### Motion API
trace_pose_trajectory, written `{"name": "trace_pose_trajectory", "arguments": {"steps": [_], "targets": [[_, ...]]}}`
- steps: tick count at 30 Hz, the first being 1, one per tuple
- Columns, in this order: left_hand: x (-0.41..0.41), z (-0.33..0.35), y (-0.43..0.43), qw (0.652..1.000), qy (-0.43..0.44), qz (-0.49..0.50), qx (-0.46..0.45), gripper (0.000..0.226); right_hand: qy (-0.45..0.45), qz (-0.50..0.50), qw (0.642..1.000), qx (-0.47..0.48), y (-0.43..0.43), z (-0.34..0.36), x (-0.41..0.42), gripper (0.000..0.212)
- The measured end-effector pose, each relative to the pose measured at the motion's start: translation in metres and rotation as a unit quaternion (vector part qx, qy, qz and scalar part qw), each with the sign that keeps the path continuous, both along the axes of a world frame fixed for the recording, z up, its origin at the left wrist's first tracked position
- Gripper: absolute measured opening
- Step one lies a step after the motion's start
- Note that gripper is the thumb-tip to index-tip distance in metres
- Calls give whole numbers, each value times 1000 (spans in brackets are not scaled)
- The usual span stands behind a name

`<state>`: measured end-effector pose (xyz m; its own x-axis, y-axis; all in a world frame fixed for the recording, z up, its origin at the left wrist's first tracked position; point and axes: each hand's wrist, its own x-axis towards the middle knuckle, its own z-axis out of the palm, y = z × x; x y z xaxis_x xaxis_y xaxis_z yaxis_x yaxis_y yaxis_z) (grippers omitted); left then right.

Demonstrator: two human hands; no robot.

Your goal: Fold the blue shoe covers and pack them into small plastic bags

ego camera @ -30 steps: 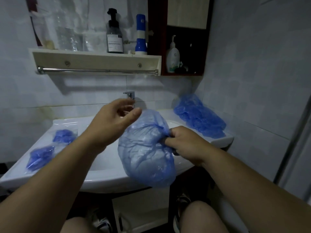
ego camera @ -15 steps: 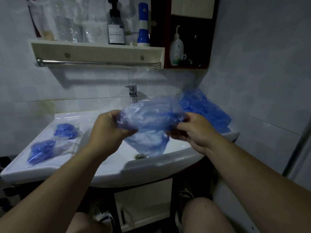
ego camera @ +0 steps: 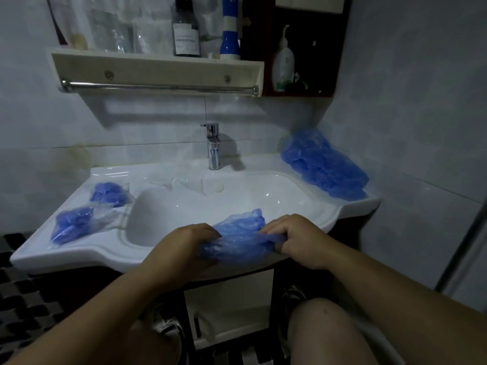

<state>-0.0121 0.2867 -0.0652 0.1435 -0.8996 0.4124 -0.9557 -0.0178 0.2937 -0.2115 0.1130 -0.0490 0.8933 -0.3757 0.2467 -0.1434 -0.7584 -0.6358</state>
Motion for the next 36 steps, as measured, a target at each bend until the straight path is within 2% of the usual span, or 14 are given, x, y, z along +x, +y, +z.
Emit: {"name": "trace_pose_trajectory", "arguments": {"steps": [2,4,8,10,14,17,21,24,27,30,32,33,36], "targets": [[0,3,4,999,23,17,-18,30,11,-9,1000,1,-2,3,-4,26],[0,8,6,998,41,30,-24,22,25,-38,999,9,-8,3,-7,5],[1,16,-4,991,111,76,-25,19,-22,-109,986,124,-9,7,3,13],[1,18,-11,982,152,111,-19,17,-38,-149,977,145,-9,7,12,18],[2,17,-24,962,237,138,4,19,-17,-209,969,129,-14,5,22,21],[2,17,-30,947,261,185,21,31,17,-257,965,47,-17,1,28,20],[12,18,-31,939,205,265,79,54,52,-267,961,-40,-13,-1,33,27],[10,23,-27,938,161,308,-7,56,55,-278,957,-64,-10,-3,34,27],[-19,22,-30,961,103,243,-83,51,60,-287,953,-75,-7,-3,37,29],[-49,16,-34,979,57,156,-114,46,66,-293,951,-74,-7,-3,39,30],[-55,12,-40,982,8,142,-126,37,72,-297,950,-64,-8,-3,40,31],[-56,10,-44,987,-15,135,-90,42,74,-296,950,-60,-8,-4,40,31],[-55,-3,-49,986,-55,131,89,82,85,-287,952,-63,-9,-2,40,32]]}}
